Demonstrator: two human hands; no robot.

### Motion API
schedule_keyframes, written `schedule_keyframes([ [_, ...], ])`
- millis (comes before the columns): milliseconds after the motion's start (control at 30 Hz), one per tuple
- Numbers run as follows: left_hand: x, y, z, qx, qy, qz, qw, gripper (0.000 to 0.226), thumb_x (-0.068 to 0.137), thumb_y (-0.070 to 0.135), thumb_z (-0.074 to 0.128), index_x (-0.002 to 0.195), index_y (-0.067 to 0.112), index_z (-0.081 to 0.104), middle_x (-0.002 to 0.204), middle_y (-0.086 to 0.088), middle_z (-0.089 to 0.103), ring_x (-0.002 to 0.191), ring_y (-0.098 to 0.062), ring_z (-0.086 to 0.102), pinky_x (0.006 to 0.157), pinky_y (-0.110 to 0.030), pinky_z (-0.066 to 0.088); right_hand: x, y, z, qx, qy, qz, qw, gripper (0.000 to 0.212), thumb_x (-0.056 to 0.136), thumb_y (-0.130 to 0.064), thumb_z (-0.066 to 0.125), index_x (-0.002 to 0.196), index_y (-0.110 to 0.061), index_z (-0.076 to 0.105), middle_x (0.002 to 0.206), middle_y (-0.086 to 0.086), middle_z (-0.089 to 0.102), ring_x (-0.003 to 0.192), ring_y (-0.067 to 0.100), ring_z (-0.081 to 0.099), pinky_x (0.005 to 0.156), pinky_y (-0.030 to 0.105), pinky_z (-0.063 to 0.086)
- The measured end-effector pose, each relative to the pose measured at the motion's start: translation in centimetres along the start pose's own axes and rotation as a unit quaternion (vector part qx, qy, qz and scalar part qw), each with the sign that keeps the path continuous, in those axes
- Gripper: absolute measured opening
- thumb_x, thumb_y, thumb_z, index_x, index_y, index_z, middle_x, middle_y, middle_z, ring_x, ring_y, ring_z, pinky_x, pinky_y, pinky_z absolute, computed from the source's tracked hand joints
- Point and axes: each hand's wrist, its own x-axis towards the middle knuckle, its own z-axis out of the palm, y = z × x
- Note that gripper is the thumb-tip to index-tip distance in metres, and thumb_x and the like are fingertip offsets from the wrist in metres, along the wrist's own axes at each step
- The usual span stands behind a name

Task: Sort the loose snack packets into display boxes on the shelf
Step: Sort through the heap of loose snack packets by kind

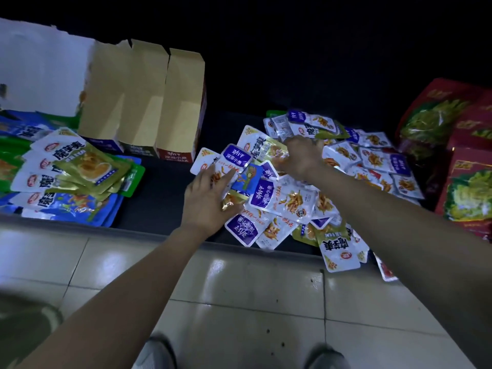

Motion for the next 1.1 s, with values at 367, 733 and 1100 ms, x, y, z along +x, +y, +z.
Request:
schedule_keyframes([
  [367,0.3,1.7,-0.9,-0.043,-0.003,-0.019,0.999,0.077,0.085,0.058,0.059,0.151,0.028,0.032,0.161,-0.008,0.014,0.147,-0.026,0.008,0.116,-0.044,0.013,-2.9,1.5,-3.5,0.576,0.137,0.070,0.803,0.024,0.091,-0.024,0.067,0.110,-0.011,0.061,0.107,0.001,0.068,0.101,0.018,0.063,0.087,0.032,0.050],
  [733,-0.6,7.2,-4.0,-0.602,0.022,-0.164,0.781,0.018,0.102,0.020,0.049,0.117,0.009,0.051,0.093,-0.002,0.066,0.066,-0.002,0.067,0.054,-0.019,0.052,-7.1,-3.5,-1.1,0.630,-0.180,0.053,0.754,0.062,0.084,-0.019,0.074,0.136,-0.026,0.040,0.125,-0.002,0.061,0.122,0.021,0.053,0.109,0.047,0.038],
  [1100,-4.5,-3.0,-9.8,-0.494,0.224,-0.234,0.807,0.024,0.093,0.029,0.058,0.072,0.019,0.062,0.066,0.005,0.065,0.061,-0.011,0.057,0.059,-0.029,0.047,-6.1,-14.0,-2.7,0.564,-0.215,-0.060,0.795,0.030,0.088,-0.002,0.067,0.117,-0.006,0.059,0.109,0.014,0.069,0.093,0.022,0.067,0.086,0.035,0.055],
])
